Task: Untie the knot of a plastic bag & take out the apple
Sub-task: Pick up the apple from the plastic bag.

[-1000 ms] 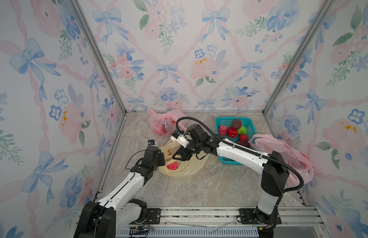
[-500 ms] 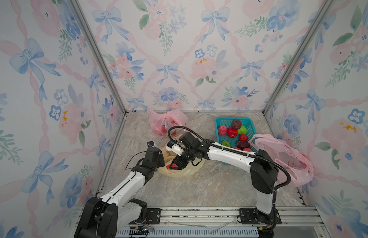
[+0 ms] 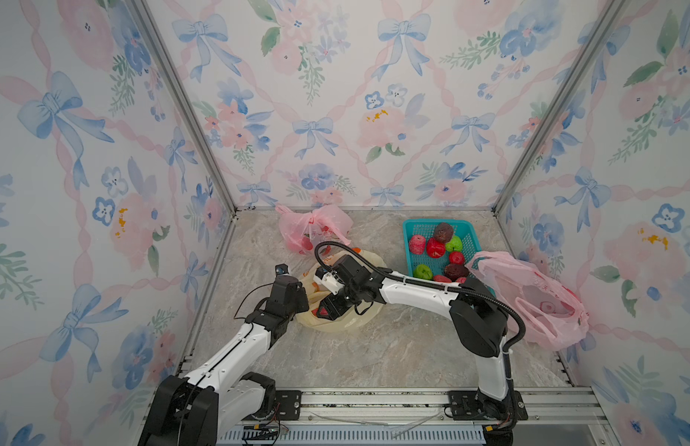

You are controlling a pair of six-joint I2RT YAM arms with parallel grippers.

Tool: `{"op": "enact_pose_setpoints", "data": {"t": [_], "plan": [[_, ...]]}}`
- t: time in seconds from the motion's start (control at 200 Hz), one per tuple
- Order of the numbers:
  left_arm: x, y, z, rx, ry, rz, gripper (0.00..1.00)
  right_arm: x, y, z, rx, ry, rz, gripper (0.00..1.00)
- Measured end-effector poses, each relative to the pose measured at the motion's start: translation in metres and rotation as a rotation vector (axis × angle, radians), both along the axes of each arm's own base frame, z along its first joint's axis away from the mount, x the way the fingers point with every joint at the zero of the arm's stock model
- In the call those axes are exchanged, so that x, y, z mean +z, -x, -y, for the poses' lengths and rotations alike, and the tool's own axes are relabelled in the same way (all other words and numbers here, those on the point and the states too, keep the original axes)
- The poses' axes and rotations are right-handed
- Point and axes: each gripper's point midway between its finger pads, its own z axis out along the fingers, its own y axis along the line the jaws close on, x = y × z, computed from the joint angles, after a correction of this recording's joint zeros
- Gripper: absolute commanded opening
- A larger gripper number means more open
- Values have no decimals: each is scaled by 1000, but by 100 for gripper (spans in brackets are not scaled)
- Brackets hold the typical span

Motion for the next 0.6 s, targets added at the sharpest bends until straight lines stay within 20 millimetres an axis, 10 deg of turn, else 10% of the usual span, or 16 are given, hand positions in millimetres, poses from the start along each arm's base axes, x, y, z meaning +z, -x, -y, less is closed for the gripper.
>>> {"op": "enact_pose_setpoints", "data": {"t": [0.6], "plan": [[-4,-1,4,-14,10,-11,0,-20,-10,-7,-46,14,4,81]]}}
